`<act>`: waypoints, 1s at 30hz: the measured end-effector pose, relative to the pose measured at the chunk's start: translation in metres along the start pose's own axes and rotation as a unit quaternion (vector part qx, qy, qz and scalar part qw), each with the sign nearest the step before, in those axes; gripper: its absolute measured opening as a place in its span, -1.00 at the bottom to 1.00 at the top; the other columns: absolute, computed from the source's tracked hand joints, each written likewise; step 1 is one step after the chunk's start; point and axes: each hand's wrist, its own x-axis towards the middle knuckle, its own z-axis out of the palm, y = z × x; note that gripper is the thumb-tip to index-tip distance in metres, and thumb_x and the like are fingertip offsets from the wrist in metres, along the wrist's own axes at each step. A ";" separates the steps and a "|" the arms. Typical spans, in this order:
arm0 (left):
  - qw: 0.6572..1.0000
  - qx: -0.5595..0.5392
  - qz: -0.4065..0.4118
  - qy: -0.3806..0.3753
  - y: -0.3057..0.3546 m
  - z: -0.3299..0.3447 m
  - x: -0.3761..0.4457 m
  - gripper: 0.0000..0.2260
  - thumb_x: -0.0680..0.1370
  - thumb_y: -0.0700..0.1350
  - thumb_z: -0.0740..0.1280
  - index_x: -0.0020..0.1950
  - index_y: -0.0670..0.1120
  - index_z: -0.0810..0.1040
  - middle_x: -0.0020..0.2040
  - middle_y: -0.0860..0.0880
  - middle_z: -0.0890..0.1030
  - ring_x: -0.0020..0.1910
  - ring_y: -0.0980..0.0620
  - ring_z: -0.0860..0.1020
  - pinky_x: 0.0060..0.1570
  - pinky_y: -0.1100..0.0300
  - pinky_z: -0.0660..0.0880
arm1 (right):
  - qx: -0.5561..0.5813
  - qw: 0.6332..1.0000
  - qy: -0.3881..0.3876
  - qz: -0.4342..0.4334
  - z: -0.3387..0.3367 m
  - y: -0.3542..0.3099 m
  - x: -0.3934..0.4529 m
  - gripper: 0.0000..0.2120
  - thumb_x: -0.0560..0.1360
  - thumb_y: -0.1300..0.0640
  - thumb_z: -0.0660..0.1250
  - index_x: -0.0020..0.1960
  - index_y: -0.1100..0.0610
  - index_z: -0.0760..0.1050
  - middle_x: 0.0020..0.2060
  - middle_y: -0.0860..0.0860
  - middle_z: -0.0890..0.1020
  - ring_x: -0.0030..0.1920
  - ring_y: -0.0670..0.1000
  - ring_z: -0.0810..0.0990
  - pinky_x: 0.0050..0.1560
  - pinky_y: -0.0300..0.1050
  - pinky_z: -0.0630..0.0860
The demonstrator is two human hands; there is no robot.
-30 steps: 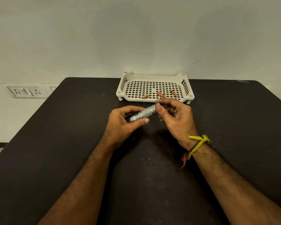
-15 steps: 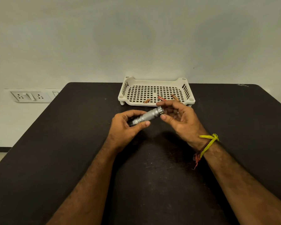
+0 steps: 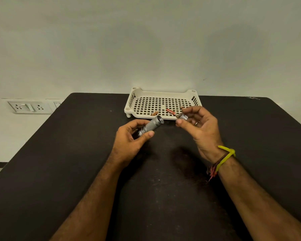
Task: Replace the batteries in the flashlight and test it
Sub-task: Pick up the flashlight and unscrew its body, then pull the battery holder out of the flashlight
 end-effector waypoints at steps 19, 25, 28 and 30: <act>0.999 -0.021 -0.033 -0.006 -0.001 -0.001 0.001 -0.62 0.36 -0.26 0.58 0.13 -0.09 0.61 0.09 -0.03 0.71 0.12 0.03 0.67 0.27 0.03 0.54 | -0.370 0.921 0.105 0.055 -0.015 0.030 -0.011 -0.64 0.34 0.13 0.62 0.04 0.04 0.53 -0.18 -0.09 0.67 0.08 0.13 0.63 0.13 0.14 0.58; 1.000 -0.010 -0.010 0.000 -0.001 -0.001 0.002 -0.64 0.36 -0.21 0.59 0.09 -0.01 0.62 0.07 0.05 0.71 0.08 0.06 0.67 0.15 0.20 0.58 | -0.347 0.930 0.121 0.003 -0.011 0.030 -0.011 -0.53 0.36 0.10 0.61 0.20 0.06 0.52 0.00 -0.01 0.67 0.07 0.06 0.60 0.07 -0.01 0.58; 1.000 -0.026 0.013 0.006 0.002 -0.001 0.000 -0.67 0.38 -0.24 0.57 0.07 0.03 0.64 0.06 0.07 0.72 0.08 0.06 0.68 0.11 0.24 0.58 | -0.217 0.956 0.159 -0.114 -0.001 0.021 -0.016 -0.78 0.50 0.09 0.48 0.12 0.06 0.57 -0.08 -0.05 0.66 -0.11 -0.04 0.64 -0.13 -0.09 0.63; 0.999 -0.033 0.026 0.018 0.003 -0.002 -0.001 -0.67 0.39 -0.27 0.56 0.06 0.04 0.65 0.06 0.08 0.71 0.10 0.06 0.67 0.09 0.26 0.58 | -0.098 0.982 0.123 -0.101 0.013 0.016 -0.022 -0.92 0.58 0.10 0.38 0.08 0.04 0.58 -0.13 -0.01 0.68 -0.22 -0.06 0.65 -0.30 -0.18 0.59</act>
